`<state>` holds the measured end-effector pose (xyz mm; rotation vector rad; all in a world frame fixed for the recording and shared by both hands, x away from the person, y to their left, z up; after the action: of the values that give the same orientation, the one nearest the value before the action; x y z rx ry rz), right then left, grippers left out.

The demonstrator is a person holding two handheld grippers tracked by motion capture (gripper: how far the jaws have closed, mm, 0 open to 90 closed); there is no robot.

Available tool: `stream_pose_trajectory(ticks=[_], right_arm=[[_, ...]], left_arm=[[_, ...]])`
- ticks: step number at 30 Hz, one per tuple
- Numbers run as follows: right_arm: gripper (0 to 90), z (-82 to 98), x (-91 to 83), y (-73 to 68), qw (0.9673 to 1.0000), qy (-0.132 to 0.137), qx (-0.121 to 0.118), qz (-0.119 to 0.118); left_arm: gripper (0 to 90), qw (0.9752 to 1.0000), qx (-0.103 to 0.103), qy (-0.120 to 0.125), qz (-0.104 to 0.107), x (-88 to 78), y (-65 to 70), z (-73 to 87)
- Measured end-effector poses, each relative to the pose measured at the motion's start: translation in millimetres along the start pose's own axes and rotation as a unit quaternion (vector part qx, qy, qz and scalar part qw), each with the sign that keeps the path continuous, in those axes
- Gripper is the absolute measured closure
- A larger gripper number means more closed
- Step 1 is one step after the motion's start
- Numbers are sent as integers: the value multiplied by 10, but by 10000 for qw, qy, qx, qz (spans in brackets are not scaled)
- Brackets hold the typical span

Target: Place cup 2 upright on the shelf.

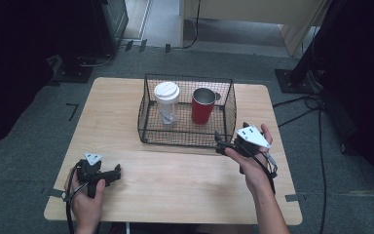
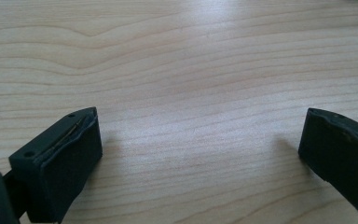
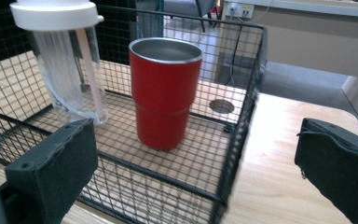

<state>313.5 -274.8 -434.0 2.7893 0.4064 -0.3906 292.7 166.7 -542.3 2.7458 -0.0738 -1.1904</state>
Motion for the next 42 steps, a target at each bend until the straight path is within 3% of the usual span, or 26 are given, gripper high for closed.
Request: stream_pose_trajectory(ticks=[13,23,42], right_arm=[[0,279,-223,187,9996,-151,3,255],[0,486,-373,288,9993,-219,59,295],[0,1004,-607,499,9961,-635,243,559]], left_arm=[[0,10000,-2,1,0,0,0,0],[0,10000,-4,5,0,1,1,0],[0,10000,13,-1,10,-1,9,5]])
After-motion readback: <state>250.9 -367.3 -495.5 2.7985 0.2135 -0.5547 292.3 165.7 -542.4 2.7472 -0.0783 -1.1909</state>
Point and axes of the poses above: each handheld gripper's, and its own axes: x roughly forward along the jaws, z roughly out of its underside, y roughly to its right, the point moved 3 cm from there along x, roughly forward along the jaws, and after that the axes turned 14 degrees about -x, right-handed, at the moved point
